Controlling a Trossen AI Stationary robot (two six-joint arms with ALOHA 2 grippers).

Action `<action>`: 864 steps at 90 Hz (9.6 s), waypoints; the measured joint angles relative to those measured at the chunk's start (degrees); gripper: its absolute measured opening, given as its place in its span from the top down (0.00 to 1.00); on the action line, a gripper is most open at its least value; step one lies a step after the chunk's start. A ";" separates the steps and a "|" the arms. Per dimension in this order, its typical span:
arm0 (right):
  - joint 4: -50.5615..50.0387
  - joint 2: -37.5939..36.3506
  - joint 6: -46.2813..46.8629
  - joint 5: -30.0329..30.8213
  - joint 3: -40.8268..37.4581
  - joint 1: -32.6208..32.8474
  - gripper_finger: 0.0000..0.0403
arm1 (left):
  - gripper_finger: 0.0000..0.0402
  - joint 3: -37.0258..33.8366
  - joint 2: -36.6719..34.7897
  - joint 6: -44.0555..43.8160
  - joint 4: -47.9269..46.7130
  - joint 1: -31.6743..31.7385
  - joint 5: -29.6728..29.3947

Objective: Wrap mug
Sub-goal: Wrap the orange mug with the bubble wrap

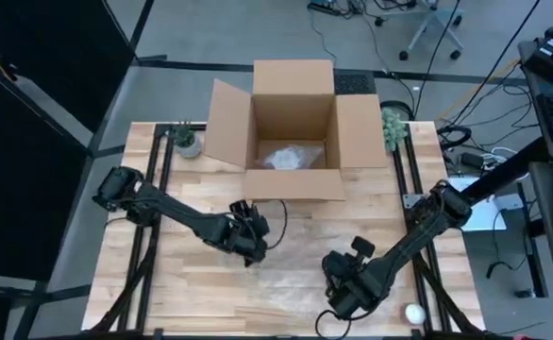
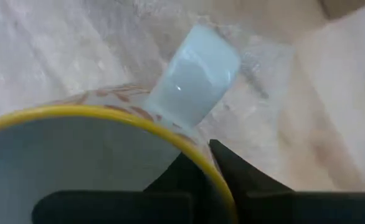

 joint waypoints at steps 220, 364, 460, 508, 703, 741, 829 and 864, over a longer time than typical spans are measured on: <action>19.01 9.82 -31.92 -11.29 9.42 -21.79 0.83 | 0.32 -11.26 -17.22 -37.45 -14.96 -23.19 4.54; 4.19 9.67 -33.71 -7.55 19.21 -17.89 0.54 | 0.32 -11.21 -17.25 -35.72 -14.28 -23.19 4.58; 7.82 5.93 -44.87 -13.25 19.03 -19.65 0.54 | 0.32 -11.21 -17.27 -35.41 -14.34 -23.19 4.82; 18.17 6.17 -39.96 -14.29 8.50 -19.54 0.60 | 0.32 -11.21 -17.27 -33.91 -13.83 -23.19 4.96; -13.52 11.33 -30.61 -10.13 29.74 -9.21 0.59 | 0.32 -11.21 -17.27 -33.93 -13.08 -23.16 4.34; -10.43 -0.63 5.25 -7.81 3.10 1.93 0.59 | 0.32 -11.21 -17.27 -29.32 -8.81 -23.12 4.63; 28.49 -20.30 47.34 -5.39 -38.23 18.58 0.43 | 0.32 -11.21 -17.27 -28.07 -6.71 -22.75 4.16; 30.37 -16.83 46.66 -9.31 -38.12 18.25 0.71 | 0.32 -11.21 -17.27 -26.43 -4.76 -22.75 3.93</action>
